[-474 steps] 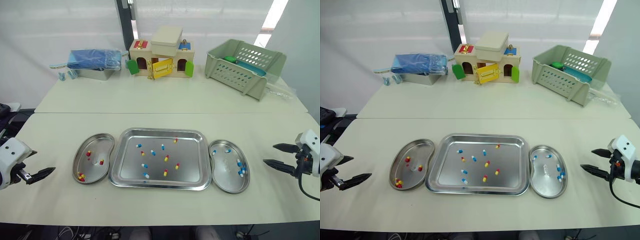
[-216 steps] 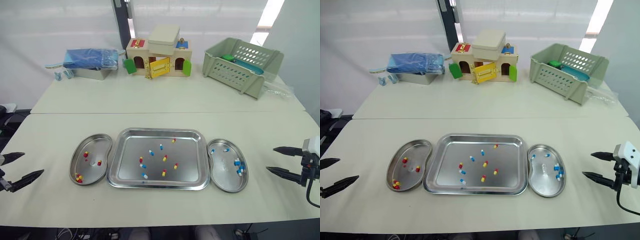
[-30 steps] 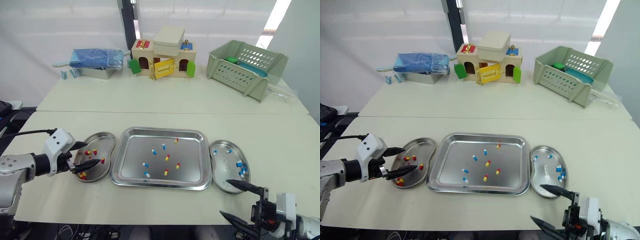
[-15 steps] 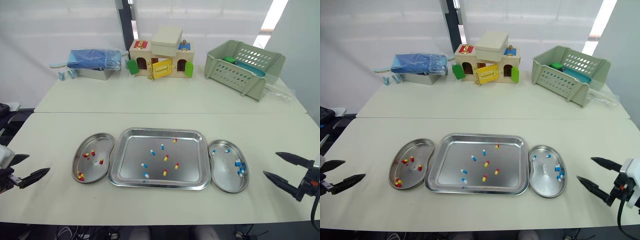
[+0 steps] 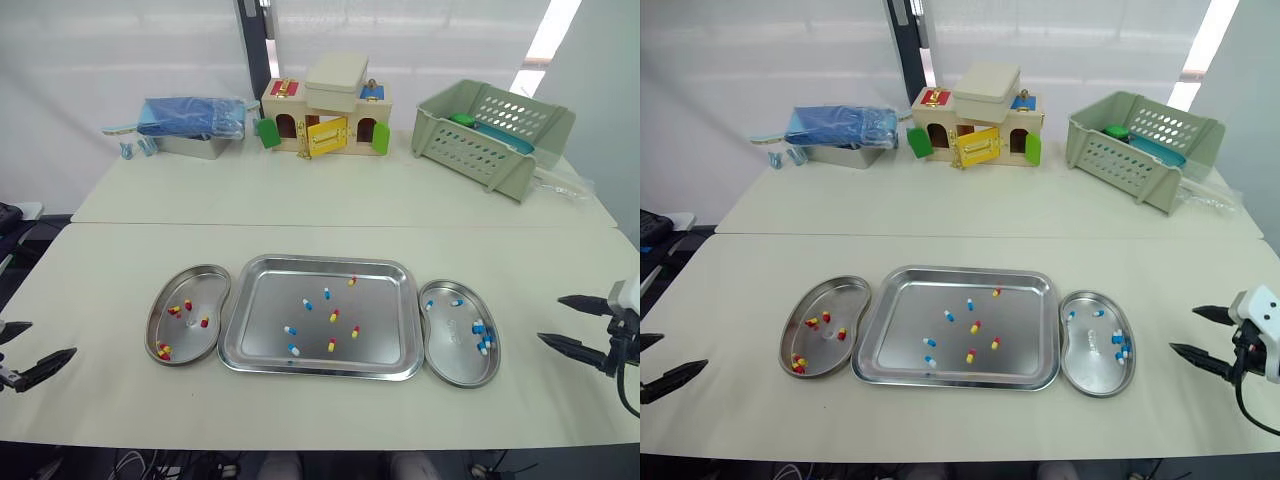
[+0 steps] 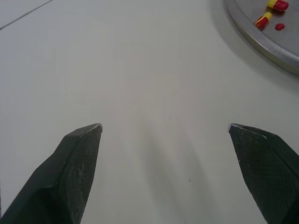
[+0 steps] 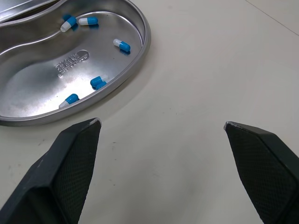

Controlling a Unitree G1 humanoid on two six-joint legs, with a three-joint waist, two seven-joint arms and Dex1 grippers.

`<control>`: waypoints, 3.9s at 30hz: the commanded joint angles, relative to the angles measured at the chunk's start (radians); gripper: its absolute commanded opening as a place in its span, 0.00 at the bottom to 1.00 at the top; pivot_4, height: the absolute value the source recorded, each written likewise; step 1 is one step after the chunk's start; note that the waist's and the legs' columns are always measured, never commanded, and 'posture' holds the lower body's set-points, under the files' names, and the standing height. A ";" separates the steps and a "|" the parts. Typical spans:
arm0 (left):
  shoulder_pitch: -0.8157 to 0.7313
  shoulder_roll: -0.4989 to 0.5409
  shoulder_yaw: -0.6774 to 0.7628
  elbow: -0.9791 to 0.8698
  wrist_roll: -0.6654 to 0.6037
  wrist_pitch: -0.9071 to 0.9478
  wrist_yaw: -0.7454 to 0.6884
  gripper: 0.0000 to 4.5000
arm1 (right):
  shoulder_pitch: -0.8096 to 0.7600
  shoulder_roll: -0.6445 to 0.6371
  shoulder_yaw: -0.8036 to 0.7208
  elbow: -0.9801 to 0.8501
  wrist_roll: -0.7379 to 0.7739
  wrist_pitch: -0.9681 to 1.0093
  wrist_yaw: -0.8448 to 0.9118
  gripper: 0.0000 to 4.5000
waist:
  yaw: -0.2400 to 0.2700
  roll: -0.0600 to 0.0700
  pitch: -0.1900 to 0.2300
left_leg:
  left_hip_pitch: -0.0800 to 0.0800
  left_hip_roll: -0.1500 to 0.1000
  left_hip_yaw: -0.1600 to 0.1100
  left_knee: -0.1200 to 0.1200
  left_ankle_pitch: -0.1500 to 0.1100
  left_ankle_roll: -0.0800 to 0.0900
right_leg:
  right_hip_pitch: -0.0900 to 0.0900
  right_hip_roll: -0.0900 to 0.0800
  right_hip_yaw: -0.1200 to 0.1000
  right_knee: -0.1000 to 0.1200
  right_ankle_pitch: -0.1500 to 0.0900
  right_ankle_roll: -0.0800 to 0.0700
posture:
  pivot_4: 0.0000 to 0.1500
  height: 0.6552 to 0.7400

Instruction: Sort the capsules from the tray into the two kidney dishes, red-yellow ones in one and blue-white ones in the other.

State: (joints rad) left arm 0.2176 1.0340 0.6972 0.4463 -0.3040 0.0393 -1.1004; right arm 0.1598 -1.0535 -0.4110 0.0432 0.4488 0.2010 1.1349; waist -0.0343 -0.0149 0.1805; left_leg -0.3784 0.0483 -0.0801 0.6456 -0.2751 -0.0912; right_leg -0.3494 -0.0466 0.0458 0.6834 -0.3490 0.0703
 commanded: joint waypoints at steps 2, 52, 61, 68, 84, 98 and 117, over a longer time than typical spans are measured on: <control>0.011 -0.029 0.033 -0.060 -0.044 -0.034 -0.007 1.00 | -0.035 0.008 -0.020 0.018 -0.009 -0.049 0.030 1.00 | 0.000 0.000 0.000 | 0.000 0.000 0.000 0.000 0.000 0.000 | 0.000 0.000 0.000 0.000 0.000 0.000 | 1.00 1.00; 0.525 -0.812 -0.421 -0.858 -0.246 -0.502 0.105 1.00 | -0.951 0.677 0.960 -0.398 0.039 0.984 -0.430 0.55 | -0.004 0.003 -0.007 | -0.003 -0.001 -0.003 0.001 0.000 0.000 | -0.003 0.000 -0.001 -0.001 0.001 0.000 | 1.00 1.00; 0.547 -0.763 -0.440 -0.918 -0.242 -0.465 0.169 1.00 | -0.998 0.772 1.074 -0.265 -0.079 0.945 -0.469 0.30 | -0.010 0.003 -0.007 | -0.004 -0.001 -0.003 0.000 0.000 0.000 | -0.004 0.001 0.000 -0.001 0.001 0.000 | 1.00 1.00; 0.573 -0.734 -0.435 -0.921 -0.237 -0.450 0.196 1.00 | -1.001 0.807 1.097 -0.226 -0.122 0.933 -0.460 0.30 | -0.016 0.003 -0.006 | -0.004 -0.001 -0.003 0.000 0.000 0.000 | -0.004 0.001 0.000 -0.001 0.000 0.000 | 1.00 1.00; 0.576 -0.713 -0.435 -0.935 -0.238 -0.454 0.224 1.00 | -0.975 0.861 1.165 -0.196 -0.164 0.927 -0.454 0.30 | -0.017 0.003 -0.006 | -0.004 -0.001 -0.003 -0.001 0.000 0.000 | -0.005 0.001 0.000 -0.001 0.000 0.000 | 1.00 1.00; 0.588 -0.715 -0.410 -0.877 -0.256 -0.498 0.188 1.00 | -0.971 0.827 1.251 -0.181 -0.261 0.844 -0.435 0.03 | -0.020 0.003 -0.006 | -0.003 -0.001 -0.003 -0.001 0.000 0.000 | -0.005 0.001 0.000 -0.002 0.000 -0.001 | 1.00 1.00; 0.456 -0.554 -0.409 -0.758 -0.344 -0.527 -0.070 1.00 | -0.787 0.459 0.850 -0.383 -0.133 0.481 -0.119 0.00 | -0.004 0.003 -0.005 | -0.005 -0.001 -0.003 -0.001 0.000 0.000 | -0.004 0.000 -0.001 -0.003 0.000 -0.001 | 1.00 1.00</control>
State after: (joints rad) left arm 0.6734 0.4712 0.2879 -0.3153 -0.6257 -0.4681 -1.1292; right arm -0.6367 -0.5806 0.4920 -0.2789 0.2802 0.7260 0.9688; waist -0.0383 -0.0120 0.1752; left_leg -0.3827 0.0475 -0.0832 0.6445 -0.2755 -0.0908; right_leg -0.3538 -0.0461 0.0448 0.6802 -0.3489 0.0696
